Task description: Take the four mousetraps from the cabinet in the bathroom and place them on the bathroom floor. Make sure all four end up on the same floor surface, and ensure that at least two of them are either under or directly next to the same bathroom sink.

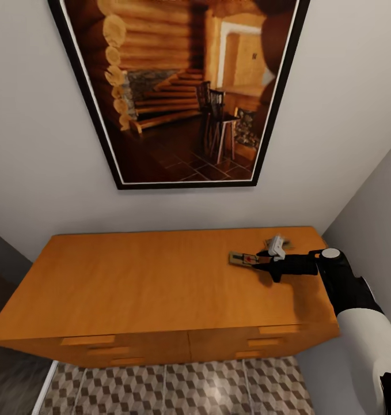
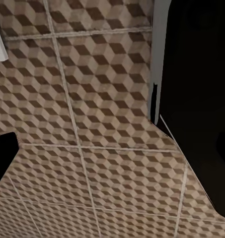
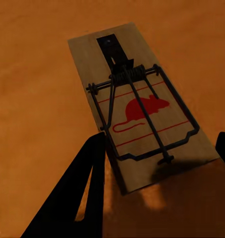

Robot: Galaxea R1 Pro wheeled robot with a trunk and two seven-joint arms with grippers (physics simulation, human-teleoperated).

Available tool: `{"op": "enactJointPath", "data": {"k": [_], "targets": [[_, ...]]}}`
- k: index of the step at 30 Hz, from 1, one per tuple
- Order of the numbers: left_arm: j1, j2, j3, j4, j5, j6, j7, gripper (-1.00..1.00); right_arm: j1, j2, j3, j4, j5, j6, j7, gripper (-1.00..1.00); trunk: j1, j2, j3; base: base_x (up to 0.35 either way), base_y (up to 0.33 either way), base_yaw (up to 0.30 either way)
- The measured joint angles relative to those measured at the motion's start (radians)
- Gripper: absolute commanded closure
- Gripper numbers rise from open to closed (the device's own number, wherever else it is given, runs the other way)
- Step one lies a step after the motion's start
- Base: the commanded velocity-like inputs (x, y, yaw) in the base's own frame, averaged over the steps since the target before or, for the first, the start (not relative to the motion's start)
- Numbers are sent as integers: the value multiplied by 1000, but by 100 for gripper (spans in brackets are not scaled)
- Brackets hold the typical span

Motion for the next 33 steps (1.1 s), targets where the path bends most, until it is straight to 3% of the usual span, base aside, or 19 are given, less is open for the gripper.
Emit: {"op": "enactJointPath", "data": {"k": [10, 33], "targets": [[0, 0, 0, 0, 0, 0, 0, -100, 0, 0, 1, 0, 0, 0, 0, 100, 0, 0, 0, -194, 204, 0], [0, 0, 0, 0, 0, -1, -5, -100, 0, 0, 0, 0, 1, -2, -1, 100, 0, 0, 0, -253, 10, 0]]}}
